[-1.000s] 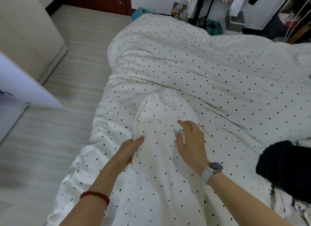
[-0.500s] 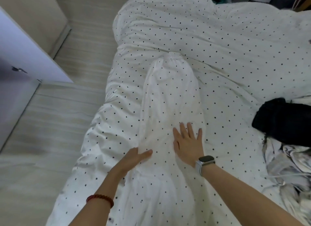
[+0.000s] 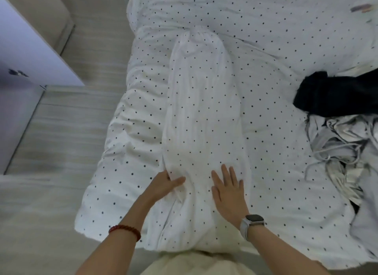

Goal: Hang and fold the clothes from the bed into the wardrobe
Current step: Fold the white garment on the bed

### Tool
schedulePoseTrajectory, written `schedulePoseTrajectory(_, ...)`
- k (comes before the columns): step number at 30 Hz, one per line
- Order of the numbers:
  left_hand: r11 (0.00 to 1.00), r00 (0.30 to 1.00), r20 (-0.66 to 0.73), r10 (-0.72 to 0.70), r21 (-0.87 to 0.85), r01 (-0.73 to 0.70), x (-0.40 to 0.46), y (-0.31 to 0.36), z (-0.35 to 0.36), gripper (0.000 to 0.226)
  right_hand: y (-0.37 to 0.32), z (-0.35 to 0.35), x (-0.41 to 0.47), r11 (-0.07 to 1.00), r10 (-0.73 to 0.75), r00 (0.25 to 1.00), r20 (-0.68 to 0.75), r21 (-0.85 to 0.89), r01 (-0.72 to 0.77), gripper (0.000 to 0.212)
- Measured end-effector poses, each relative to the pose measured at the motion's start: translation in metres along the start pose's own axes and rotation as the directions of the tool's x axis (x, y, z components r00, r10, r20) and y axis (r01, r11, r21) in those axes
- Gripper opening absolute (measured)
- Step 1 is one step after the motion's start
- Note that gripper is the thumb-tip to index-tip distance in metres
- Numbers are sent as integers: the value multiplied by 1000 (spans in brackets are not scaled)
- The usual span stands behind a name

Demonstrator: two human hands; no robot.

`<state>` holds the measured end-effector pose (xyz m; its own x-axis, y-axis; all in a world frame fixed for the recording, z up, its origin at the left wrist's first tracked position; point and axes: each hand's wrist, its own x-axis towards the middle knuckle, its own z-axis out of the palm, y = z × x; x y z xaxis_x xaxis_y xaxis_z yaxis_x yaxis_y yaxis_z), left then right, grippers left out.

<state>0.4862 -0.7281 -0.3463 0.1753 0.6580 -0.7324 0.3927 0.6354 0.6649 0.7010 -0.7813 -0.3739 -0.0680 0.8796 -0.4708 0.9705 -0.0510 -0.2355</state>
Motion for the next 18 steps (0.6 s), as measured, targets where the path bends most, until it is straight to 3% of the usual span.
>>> schedulePoseTrajectory(2, 994, 976, -212, 49, 103, -27, -13, -20, 17, 25, 1, 9, -21, 980, 92, 994, -52, 182, -82, 77)
schedulePoseTrajectory(4, 999, 913, -407, 30, -10, -37, -22, -31, 21, 18, 5, 18, -34, 887, 275, 954, -115, 413, -206, 59)
schedulePoseTrajectory(6, 994, 864, -504, 12, -86, -64, -33, -36, 24, 15, 16, 28, -45, 747, 413, 907, -76, 599, -290, 58)
schedulePoseTrajectory(8, 991, 840, -542, 25, -96, -91, -47, -49, 31, 20, 28, 45, -64, 617, 457, 889, -13, 725, -306, 56)
schedulePoseTrajectory(13, 997, 929, -364, 70, 51, -55, -70, -94, 51, 29, 30, 76, -90, 333, 437, 878, 192, 873, -357, 25)
schedulePoseTrajectory(15, 993, 881, -464, 93, 108, -49, -76, -108, 52, 24, 29, 81, -94, 301, 439, 873, 214, 880, -367, 10)
schedulePoseTrajectory(18, 992, 758, -642, 114, 120, -47, -93, -140, 50, 32, 26, 109, -120, 357, 411, 867, 280, 826, -436, 16)
